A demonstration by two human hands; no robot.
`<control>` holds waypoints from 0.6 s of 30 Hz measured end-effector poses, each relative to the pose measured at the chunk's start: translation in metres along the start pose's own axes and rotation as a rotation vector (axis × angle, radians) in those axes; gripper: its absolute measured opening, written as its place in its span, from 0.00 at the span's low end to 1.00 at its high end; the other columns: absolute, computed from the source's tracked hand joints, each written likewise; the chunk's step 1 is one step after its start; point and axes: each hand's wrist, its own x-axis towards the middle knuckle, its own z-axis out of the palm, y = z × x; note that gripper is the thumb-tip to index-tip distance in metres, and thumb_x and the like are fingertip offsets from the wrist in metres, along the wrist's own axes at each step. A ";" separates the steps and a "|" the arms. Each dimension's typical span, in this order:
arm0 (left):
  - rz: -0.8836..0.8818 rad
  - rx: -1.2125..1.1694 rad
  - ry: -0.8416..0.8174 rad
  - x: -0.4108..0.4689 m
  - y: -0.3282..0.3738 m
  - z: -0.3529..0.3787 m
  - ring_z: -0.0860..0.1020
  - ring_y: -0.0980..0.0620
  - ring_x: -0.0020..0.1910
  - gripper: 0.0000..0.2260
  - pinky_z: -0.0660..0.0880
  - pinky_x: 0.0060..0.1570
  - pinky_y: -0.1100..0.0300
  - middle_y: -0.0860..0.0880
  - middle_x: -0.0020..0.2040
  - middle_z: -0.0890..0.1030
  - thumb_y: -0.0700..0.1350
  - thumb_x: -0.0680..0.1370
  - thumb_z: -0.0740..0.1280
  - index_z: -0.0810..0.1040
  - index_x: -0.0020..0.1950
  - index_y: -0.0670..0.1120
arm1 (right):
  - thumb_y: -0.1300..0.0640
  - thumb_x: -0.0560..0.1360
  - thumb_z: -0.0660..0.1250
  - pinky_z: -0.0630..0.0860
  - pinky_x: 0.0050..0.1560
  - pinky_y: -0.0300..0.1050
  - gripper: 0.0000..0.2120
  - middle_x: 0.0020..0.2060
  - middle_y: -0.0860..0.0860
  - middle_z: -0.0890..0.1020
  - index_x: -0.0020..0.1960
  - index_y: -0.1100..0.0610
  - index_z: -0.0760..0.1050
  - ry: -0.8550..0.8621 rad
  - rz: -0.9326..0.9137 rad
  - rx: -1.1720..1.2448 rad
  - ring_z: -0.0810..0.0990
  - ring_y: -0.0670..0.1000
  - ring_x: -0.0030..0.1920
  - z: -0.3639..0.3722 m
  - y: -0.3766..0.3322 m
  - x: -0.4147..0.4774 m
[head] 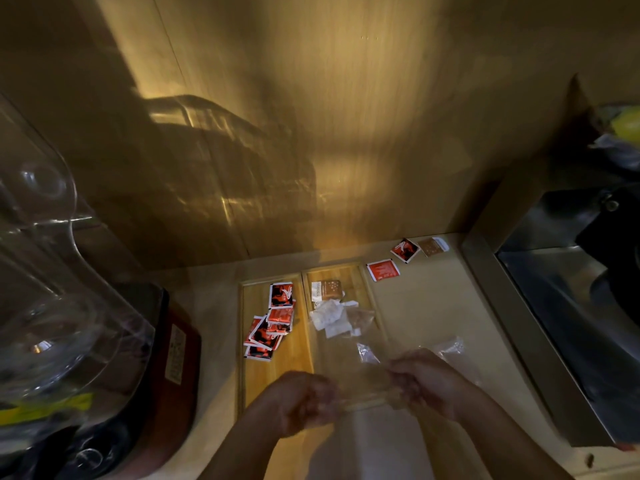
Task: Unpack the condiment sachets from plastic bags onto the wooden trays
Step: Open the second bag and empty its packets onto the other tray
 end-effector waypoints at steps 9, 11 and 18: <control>0.077 -0.175 0.113 0.012 0.026 0.012 0.69 0.54 0.20 0.07 0.66 0.18 0.65 0.49 0.28 0.74 0.39 0.76 0.61 0.75 0.40 0.40 | 0.63 0.72 0.66 0.60 0.19 0.34 0.12 0.17 0.51 0.71 0.31 0.63 0.74 0.078 -0.031 0.113 0.65 0.46 0.16 0.015 -0.018 0.016; 0.145 -0.178 0.165 0.002 0.044 0.017 0.74 0.54 0.20 0.07 0.71 0.19 0.65 0.46 0.29 0.78 0.38 0.77 0.61 0.76 0.41 0.39 | 0.64 0.72 0.65 0.60 0.18 0.34 0.11 0.20 0.52 0.70 0.32 0.62 0.75 0.088 -0.064 0.132 0.64 0.46 0.17 0.018 -0.034 0.017; 0.217 -0.225 0.139 -0.023 0.072 0.021 0.79 0.51 0.33 0.06 0.78 0.29 0.60 0.44 0.37 0.81 0.39 0.77 0.61 0.76 0.52 0.40 | 0.62 0.71 0.63 0.60 0.20 0.34 0.05 0.21 0.52 0.70 0.40 0.62 0.77 0.065 -0.029 0.122 0.66 0.46 0.17 0.013 -0.067 -0.002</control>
